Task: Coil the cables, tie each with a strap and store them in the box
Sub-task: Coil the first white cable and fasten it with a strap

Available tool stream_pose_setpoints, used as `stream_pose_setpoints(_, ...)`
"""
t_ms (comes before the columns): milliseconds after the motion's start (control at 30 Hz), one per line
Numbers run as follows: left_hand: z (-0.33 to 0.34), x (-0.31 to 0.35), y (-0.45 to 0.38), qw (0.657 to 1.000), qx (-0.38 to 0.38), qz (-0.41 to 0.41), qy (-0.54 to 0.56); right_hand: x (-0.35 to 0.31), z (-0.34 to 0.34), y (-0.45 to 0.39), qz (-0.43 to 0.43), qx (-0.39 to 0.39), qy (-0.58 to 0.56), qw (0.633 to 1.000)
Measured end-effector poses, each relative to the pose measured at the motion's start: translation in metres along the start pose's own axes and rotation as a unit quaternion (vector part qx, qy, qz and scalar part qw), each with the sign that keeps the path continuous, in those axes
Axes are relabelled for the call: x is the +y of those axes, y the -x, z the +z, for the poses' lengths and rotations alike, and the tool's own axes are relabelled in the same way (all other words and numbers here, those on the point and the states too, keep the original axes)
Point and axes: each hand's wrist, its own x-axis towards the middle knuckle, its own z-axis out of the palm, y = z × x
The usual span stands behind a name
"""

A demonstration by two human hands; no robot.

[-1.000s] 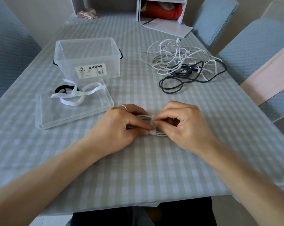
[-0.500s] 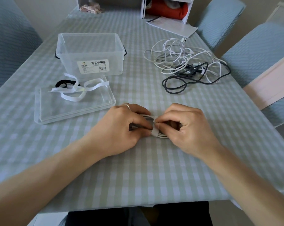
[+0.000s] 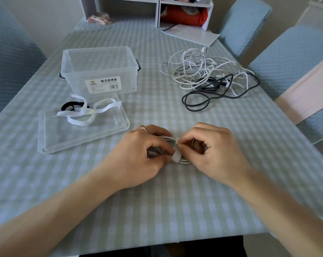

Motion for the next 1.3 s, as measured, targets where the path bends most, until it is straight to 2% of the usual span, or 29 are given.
stream_pose_setpoints(67,0.0,0.002,-0.002,1.0,-0.009,-0.021,0.007,-0.001,0.003,0.001,-0.018,0.005,0.047,0.999)
stream_pose_setpoints(200,0.005,0.013,-0.004,0.997,-0.009,-0.063,0.03,-0.001,0.005,0.003,-0.018,0.009,0.057,0.998)
stream_pose_setpoints(267,0.008,0.016,-0.004,0.996,0.008,-0.085,0.031,-0.001,0.004,0.002,-0.013,0.011,0.034,0.999)
stream_pose_setpoints(400,0.01,0.018,-0.005,0.994,0.015,-0.102,0.023,-0.002,-0.003,0.0,0.05,0.012,-0.074,0.996)
stream_pose_setpoints(567,0.012,0.024,-0.009,0.987,0.027,-0.149,0.061,-0.003,-0.004,0.001,0.058,0.02,-0.098,0.993)
stream_pose_setpoints(900,0.011,0.033,-0.016,0.981,0.05,-0.158,0.102,-0.001,-0.003,0.007,-0.038,0.03,-0.046,0.998)
stream_pose_setpoints(1300,0.013,0.028,-0.014,0.97,0.096,-0.177,0.134,-0.008,0.002,0.007,-0.094,0.076,-0.006,0.993)
